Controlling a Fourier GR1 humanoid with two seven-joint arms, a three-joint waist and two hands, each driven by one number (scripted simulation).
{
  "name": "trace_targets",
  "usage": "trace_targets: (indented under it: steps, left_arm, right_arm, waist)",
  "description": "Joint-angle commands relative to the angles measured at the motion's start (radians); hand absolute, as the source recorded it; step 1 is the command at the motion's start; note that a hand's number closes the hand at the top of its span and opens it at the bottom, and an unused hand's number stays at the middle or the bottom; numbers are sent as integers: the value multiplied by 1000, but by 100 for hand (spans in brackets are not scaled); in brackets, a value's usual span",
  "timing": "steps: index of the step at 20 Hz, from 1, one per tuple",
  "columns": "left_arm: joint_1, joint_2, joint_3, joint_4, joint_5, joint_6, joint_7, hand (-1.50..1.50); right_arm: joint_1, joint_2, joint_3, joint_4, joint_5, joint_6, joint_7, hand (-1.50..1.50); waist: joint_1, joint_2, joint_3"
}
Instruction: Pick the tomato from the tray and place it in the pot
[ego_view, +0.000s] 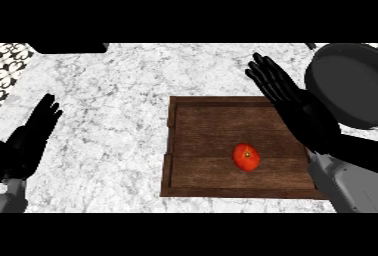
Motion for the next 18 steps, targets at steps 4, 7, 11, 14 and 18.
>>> trace_targets:
  steps: [4,7,11,14,18]
  left_arm:
    - [-48,0,70,-54,0,87,10,0]
    - [-53,-20,52,-54,-6,94,8,0]
    - [-73,-71,36,-92,-7,147,43,0]
    - [-109,-93,-4,-164,-46,214,127,0]
    - [-35,-109,-15,-251,-83,205,140,0]
  right_arm:
    - [146,-66,-212,132,90,-257,2,150]
    - [187,-332,-125,208,398,-252,39,150]
    - [366,-58,-250,244,383,-646,-77,-150]
    - [488,35,-199,93,427,-731,-182,-150]
    - [526,-34,-161,-78,531,-727,-20,-150]
  waist:
    - [-53,-28,-30]
    - [-90,-18,-68]
    - [-62,-27,-31]
    - [-45,-31,-32]
    - [-19,-28,-33]
